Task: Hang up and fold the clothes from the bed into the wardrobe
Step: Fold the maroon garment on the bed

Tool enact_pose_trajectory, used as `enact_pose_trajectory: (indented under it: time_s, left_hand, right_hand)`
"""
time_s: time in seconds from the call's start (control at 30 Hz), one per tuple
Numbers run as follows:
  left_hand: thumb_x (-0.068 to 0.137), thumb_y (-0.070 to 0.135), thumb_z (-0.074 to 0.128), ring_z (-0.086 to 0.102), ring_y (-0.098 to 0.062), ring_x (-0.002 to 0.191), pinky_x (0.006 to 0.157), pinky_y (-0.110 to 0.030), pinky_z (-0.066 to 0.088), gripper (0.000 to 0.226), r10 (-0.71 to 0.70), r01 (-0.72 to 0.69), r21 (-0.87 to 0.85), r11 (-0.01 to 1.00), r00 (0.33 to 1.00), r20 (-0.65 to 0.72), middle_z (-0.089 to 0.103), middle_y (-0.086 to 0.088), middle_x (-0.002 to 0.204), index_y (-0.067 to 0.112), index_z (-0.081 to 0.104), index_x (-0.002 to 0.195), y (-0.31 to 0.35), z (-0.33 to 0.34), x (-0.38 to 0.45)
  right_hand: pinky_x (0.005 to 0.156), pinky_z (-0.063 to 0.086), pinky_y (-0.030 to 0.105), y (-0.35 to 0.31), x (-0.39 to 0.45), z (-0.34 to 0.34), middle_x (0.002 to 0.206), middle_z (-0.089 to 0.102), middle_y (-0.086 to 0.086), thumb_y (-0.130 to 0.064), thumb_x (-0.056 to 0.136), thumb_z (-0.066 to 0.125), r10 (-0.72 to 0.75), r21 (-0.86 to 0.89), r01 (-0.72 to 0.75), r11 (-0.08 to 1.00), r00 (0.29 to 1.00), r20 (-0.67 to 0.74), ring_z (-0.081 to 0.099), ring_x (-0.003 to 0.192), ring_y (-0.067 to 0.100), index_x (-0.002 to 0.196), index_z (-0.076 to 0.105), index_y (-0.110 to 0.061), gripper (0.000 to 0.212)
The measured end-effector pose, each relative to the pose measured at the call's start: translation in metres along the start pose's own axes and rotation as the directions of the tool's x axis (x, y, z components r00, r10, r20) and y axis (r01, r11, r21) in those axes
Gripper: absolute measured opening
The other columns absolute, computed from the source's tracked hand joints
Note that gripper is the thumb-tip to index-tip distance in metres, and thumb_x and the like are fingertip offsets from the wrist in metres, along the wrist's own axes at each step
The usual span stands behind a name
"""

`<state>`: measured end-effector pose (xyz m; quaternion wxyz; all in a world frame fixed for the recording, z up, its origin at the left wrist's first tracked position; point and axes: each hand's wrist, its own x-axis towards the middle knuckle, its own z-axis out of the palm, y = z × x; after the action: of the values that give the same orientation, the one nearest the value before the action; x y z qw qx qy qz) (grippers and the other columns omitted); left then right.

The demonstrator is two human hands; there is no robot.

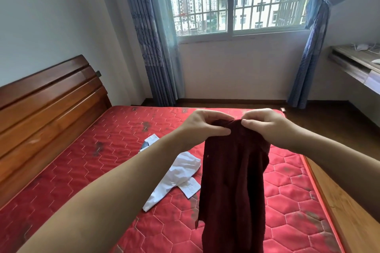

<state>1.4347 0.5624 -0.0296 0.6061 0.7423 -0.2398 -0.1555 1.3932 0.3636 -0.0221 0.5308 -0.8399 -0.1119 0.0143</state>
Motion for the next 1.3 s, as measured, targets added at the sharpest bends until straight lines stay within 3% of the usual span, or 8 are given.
enact_pose_trajectory:
  time_s: [0.27, 0.4, 0.57, 0.73, 0.87, 1.0, 1.1, 1.3]
  left_hand:
    - [0.081, -0.007, 0.07, 0.066, -0.013, 0.087, 0.085, -0.021, 0.055, 0.038, -0.042, 0.038, -0.033, 0.999, 0.994, -0.105, 0.071, -0.006, 0.095, 0.007, 0.067, 0.117, 0.001, 0.008, 0.004]
    - [0.079, -0.011, 0.07, 0.066, -0.006, 0.089, 0.094, -0.025, 0.052, 0.034, 0.06, -0.04, 0.16, 0.986, 0.991, -0.12, 0.072, 0.001, 0.095, 0.008, 0.071, 0.107, 0.013, 0.0, 0.008]
    - [0.078, -0.006, 0.072, 0.066, -0.004, 0.083, 0.092, -0.025, 0.052, 0.041, 0.184, -0.136, 0.403, 0.905, 0.98, -0.082, 0.072, 0.009, 0.089, 0.021, 0.071, 0.109, 0.022, -0.029, 0.006]
    - [0.076, 0.004, 0.075, 0.065, -0.005, 0.082, 0.091, -0.023, 0.051, 0.044, 0.224, -0.114, 0.642, 0.759, 0.97, -0.092, 0.068, 0.007, 0.086, 0.031, 0.072, 0.11, 0.013, -0.039, 0.003]
    - [0.075, 0.005, 0.075, 0.065, -0.008, 0.086, 0.089, -0.018, 0.049, 0.04, 0.293, -0.104, 0.729, 0.677, 0.946, -0.137, 0.071, 0.002, 0.091, 0.027, 0.073, 0.108, 0.008, -0.044, 0.003]
    - [0.076, 0.003, 0.074, 0.065, -0.008, 0.088, 0.085, -0.01, 0.046, 0.036, 0.359, -0.123, 0.762, 0.635, 0.921, -0.151, 0.073, 0.002, 0.093, 0.02, 0.074, 0.108, 0.013, -0.046, 0.008]
    - [0.076, 0.002, 0.072, 0.064, -0.004, 0.085, 0.086, -0.009, 0.046, 0.036, 0.393, -0.125, 0.737, 0.665, 0.897, -0.203, 0.071, 0.007, 0.089, 0.02, 0.074, 0.107, 0.019, -0.053, 0.01]
    - [0.077, 0.006, 0.072, 0.065, -0.008, 0.089, 0.09, -0.017, 0.048, 0.035, 0.407, -0.123, 0.769, 0.627, 0.894, -0.189, 0.071, 0.007, 0.092, 0.023, 0.073, 0.108, 0.026, -0.064, 0.019]
  right_hand:
    - [0.066, 0.052, 0.024, -0.001, 0.0, 0.004, 0.078, 0.073, 0.007, -0.012, 0.087, 0.07, -0.153, -0.027, 0.151, 0.988, 0.983, -0.103, 0.063, 0.068, 0.007, 0.086, 0.076, -0.008, 0.007]
    - [0.056, 0.044, 0.027, 0.012, 0.005, -0.014, 0.067, 0.061, 0.002, -0.03, 0.085, 0.073, 0.11, -0.183, -0.078, 0.98, 0.979, 0.172, 0.056, 0.061, 0.011, 0.084, 0.071, -0.004, 0.026]
    - [0.061, 0.045, 0.018, 0.036, 0.006, -0.021, 0.072, 0.065, -0.014, -0.032, 0.085, 0.067, 0.381, -0.701, -0.106, 0.705, 0.891, 0.249, 0.06, 0.066, 0.003, 0.075, 0.063, -0.032, 0.011]
    - [0.082, 0.044, 0.035, 0.038, 0.01, -0.027, 0.099, 0.07, 0.0, -0.031, 0.085, 0.057, 0.037, -0.908, -0.013, 0.418, 0.999, 0.003, 0.064, 0.098, 0.029, 0.107, 0.056, -0.025, 0.023]
    - [0.071, 0.049, 0.037, 0.036, 0.017, -0.035, 0.093, 0.066, 0.003, -0.024, 0.08, 0.065, -0.048, -0.844, -0.068, 0.532, 0.993, -0.11, 0.064, 0.09, 0.034, 0.125, 0.044, -0.03, 0.05]
    - [0.082, 0.051, 0.04, 0.031, 0.029, -0.042, 0.088, 0.057, -0.003, -0.017, 0.076, 0.071, -0.067, -0.761, -0.041, 0.647, 0.992, -0.111, 0.059, 0.089, 0.025, 0.082, 0.073, -0.021, 0.008]
    - [0.094, 0.043, 0.038, 0.024, 0.032, -0.051, 0.104, 0.053, -0.006, -0.023, 0.075, 0.079, -0.141, -0.749, -0.005, 0.663, 0.981, -0.131, 0.05, 0.103, 0.021, 0.083, 0.076, -0.022, 0.008]
    - [0.064, 0.05, 0.028, 0.003, 0.028, -0.066, 0.069, 0.069, 0.001, -0.024, 0.082, 0.075, -0.038, -0.606, -0.045, 0.794, 0.991, -0.124, 0.067, 0.066, 0.019, 0.078, 0.067, -0.022, 0.009]
